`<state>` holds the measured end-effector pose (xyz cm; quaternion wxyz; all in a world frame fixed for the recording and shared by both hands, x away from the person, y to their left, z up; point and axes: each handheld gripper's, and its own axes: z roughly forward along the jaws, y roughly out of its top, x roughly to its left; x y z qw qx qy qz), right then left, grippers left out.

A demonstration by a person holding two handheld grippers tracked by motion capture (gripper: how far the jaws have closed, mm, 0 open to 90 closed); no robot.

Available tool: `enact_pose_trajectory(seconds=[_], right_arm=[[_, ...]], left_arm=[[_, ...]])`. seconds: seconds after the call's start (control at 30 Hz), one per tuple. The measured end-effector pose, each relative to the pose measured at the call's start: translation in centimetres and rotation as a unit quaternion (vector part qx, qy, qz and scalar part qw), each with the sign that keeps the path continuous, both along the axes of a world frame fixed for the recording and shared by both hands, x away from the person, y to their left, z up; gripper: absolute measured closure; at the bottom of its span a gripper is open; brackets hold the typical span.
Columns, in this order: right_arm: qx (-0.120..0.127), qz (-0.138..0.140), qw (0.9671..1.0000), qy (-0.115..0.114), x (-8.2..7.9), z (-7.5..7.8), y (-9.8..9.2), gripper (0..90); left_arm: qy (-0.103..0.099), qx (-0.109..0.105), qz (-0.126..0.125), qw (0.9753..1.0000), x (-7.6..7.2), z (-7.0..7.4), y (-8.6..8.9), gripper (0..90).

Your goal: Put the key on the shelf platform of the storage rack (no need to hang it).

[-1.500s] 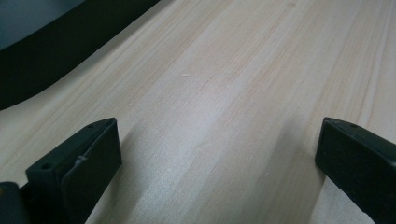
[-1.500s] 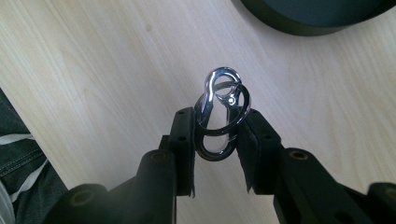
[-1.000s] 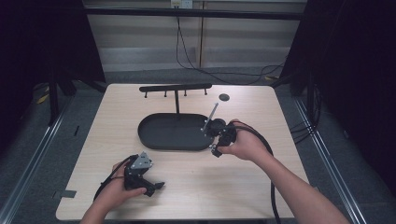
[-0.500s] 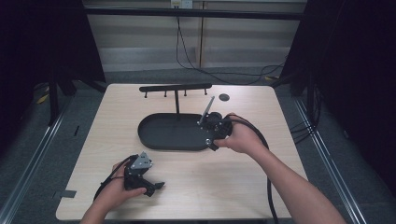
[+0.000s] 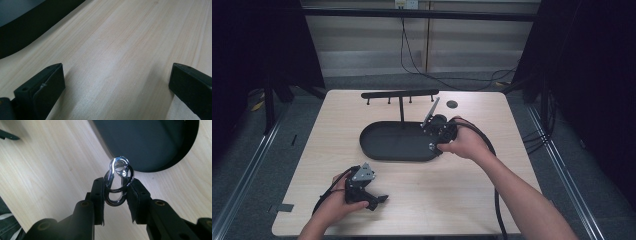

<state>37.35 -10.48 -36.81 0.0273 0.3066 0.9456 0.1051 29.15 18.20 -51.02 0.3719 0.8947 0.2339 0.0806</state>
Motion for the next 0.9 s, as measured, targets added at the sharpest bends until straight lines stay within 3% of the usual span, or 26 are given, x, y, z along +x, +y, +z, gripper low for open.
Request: enact_pose_trajectory(seconds=[0.17, 0.37, 0.9], right_arm=[[0.01, -0.01, 0.9999, -0.006, 0.6, -0.2, 0.0, 68.6], [0.013, -0.024, 0.9996, 0.002, 1.3, -0.3, 0.1, 68.6], [0.016, -0.03, 0.9994, -0.004, 2.6, -0.7, 0.7, 68.6]], left_arm=[[0.0, 0.0, 0.0, 1.0, 0.0, 0.0, 0.0, 0.1], [0.0, 0.0, 0.0, 1.0, 0.0, 0.0, 0.0, 0.1], [0.001, 0.001, 0.0, 1.0, 0.0, 0.0, 0.0, 0.1]])
